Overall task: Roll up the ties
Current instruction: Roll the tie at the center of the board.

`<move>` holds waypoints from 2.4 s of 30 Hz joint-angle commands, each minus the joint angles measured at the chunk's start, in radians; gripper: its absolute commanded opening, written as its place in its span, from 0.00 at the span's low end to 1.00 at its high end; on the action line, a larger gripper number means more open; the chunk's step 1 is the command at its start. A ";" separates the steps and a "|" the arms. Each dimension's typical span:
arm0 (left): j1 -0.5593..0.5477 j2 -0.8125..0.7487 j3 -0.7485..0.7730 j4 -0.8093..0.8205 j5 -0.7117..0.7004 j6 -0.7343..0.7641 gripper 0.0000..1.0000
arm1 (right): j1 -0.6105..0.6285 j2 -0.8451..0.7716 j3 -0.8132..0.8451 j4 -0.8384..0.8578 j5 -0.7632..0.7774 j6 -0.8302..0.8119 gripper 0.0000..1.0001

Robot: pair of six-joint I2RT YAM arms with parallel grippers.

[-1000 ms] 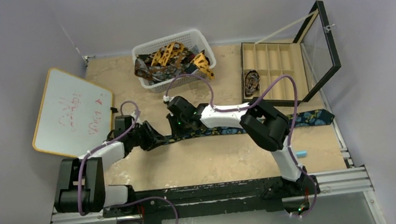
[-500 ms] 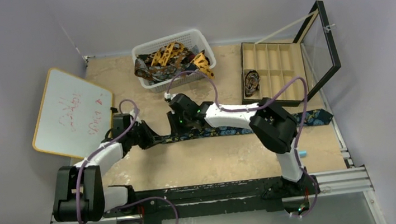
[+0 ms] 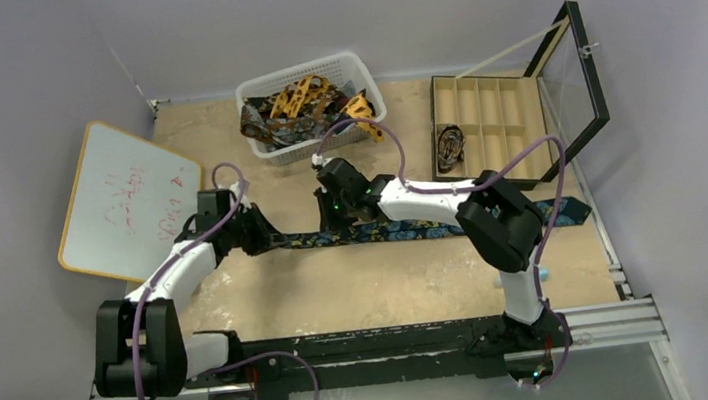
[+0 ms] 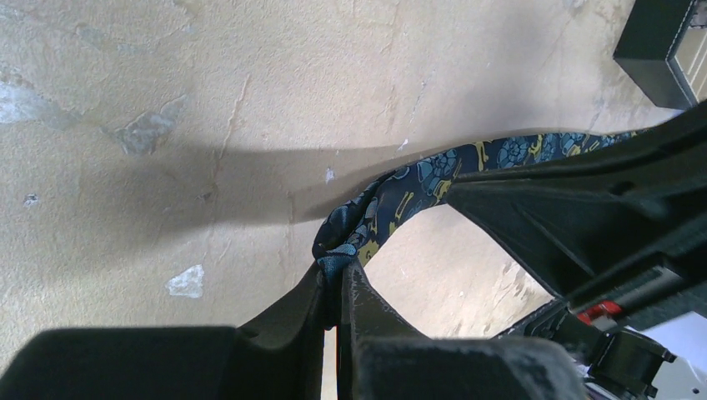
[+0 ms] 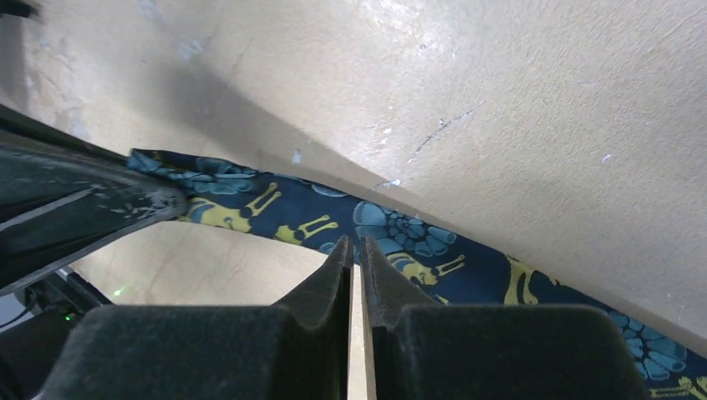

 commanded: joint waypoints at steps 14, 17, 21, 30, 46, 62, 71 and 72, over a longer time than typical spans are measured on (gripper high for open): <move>-0.007 0.019 0.051 -0.015 0.002 0.048 0.00 | -0.008 0.100 0.005 0.046 -0.087 0.001 0.05; -0.026 0.011 0.067 -0.018 0.001 0.046 0.00 | -0.007 0.100 -0.015 0.050 -0.085 0.017 0.03; -0.064 0.006 0.099 -0.025 -0.011 0.037 0.00 | -0.007 0.101 -0.035 0.051 -0.102 0.038 0.01; -0.220 0.068 0.206 -0.008 0.000 -0.001 0.00 | -0.017 0.050 -0.085 0.136 -0.141 0.076 0.00; -0.289 0.160 0.246 -0.024 -0.033 0.026 0.00 | -0.177 -0.218 -0.235 0.171 -0.149 0.134 0.08; -0.458 0.372 0.334 0.045 -0.138 -0.099 0.05 | -0.254 -0.362 -0.386 0.168 -0.102 0.145 0.15; -0.484 0.286 0.331 0.033 -0.194 -0.151 0.52 | -0.254 -0.355 -0.407 0.191 -0.162 0.134 0.20; -0.484 0.258 0.331 0.034 -0.196 -0.150 0.63 | -0.254 -0.354 -0.412 0.199 -0.173 0.134 0.21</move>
